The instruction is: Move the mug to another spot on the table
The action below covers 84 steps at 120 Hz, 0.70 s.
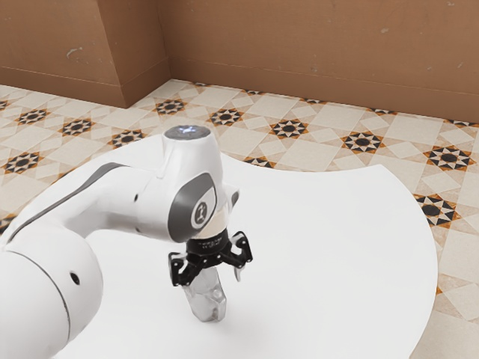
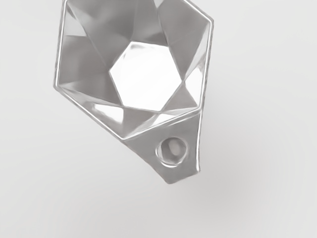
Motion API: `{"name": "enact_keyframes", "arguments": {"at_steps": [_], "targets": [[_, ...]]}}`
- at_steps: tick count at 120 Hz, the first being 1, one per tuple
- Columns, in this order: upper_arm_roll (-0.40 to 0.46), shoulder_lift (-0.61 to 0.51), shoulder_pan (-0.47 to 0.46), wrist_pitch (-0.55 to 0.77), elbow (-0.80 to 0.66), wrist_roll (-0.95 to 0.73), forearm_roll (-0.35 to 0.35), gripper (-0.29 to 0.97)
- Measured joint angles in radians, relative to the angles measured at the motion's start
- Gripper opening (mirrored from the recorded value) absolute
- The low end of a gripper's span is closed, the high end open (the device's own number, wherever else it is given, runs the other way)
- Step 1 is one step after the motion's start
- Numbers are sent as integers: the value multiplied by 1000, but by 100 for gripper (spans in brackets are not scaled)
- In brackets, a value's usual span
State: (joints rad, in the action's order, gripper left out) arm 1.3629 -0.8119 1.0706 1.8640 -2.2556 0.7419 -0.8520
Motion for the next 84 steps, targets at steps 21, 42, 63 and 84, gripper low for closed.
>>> {"name": "enact_keyframes", "arguments": {"at_steps": [21, 42, 63, 84], "targets": [[56, -18, 19, 75, -35, 91, -71, 68], [101, -35, 41, 125, -63, 167, -89, 66], [140, -37, 63, 155, -65, 224, -95, 63], [184, -43, 82, 176, -66, 267, -99, 61]]}}
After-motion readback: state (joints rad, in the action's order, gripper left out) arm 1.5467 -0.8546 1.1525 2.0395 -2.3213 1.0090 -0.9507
